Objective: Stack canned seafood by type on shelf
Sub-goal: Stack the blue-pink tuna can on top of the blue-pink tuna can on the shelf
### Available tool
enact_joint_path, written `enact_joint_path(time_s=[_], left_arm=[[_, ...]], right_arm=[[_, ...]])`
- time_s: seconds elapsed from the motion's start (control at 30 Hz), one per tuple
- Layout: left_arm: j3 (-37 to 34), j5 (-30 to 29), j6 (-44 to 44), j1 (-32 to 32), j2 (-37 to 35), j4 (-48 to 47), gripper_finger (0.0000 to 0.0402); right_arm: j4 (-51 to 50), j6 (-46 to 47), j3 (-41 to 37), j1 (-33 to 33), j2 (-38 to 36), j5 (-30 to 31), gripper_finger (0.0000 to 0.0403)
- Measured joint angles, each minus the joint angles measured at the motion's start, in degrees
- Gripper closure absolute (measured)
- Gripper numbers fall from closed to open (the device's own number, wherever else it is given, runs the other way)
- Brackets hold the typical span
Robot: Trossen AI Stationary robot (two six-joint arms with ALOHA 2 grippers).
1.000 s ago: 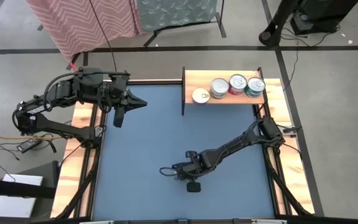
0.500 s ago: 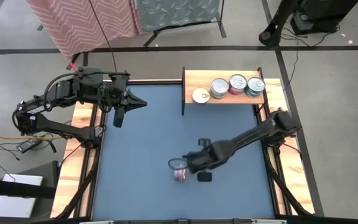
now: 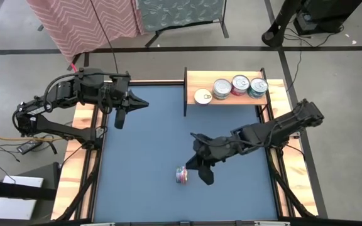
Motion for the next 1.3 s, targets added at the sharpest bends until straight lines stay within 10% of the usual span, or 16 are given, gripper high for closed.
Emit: enact_joint_path(time_s=[0.27,0.5,1.3], left_arm=[[0.0,0.0,0.3,0.0,0.0,0.0,0.0394],[0.0,0.0,1.4,0.0,0.0,-0.1,0.0394],[0.0,0.0,3.1,0.0,0.0,-0.2,0.0394]], right_arm=[[8.9,4.3,0.0,-0.3,1.6,-8.5,0.0227],[-1.7,6.4,0.0,-0.4,1.6,-3.1,0.0152],[-6.2,29.0,0.0,2.1,15.7,-0.9,0.0155]])
